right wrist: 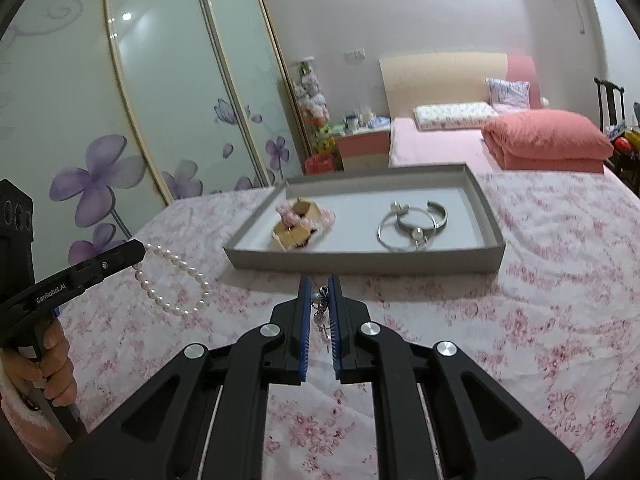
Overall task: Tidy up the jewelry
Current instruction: 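Drop the pearl bracelet onto the watch with left tool while right tool drops the earrings in the tray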
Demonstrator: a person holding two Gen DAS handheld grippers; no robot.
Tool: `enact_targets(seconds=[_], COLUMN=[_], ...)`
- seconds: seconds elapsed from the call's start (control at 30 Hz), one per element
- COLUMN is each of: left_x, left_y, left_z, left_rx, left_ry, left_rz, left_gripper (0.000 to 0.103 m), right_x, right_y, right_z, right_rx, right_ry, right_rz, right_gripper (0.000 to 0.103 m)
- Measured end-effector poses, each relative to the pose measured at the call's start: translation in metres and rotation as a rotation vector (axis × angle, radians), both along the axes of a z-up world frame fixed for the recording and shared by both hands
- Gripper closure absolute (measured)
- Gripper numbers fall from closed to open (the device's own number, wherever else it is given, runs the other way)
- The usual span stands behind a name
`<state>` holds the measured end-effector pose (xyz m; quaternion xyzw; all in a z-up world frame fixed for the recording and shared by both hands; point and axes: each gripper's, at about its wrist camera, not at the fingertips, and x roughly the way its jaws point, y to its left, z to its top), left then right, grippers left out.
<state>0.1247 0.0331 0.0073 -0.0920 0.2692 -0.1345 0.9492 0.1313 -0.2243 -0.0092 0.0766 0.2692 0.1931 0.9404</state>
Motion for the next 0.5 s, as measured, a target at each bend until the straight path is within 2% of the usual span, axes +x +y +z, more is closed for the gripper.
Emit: enact_targets(seconds=[0.5], left_x=[-0.016], left_y=[-0.01], left_z=[0.016], left_rx=[0.001], left_ry=[-0.096], left_rz=[0.031], left_gripper=[0.093], right_x=[-0.027], right_y=[0.005], right_z=[0.033], right_rx=[-0.009], right_ry=[-0.214], right_rz=[-0.05], right_gripper=[0.093])
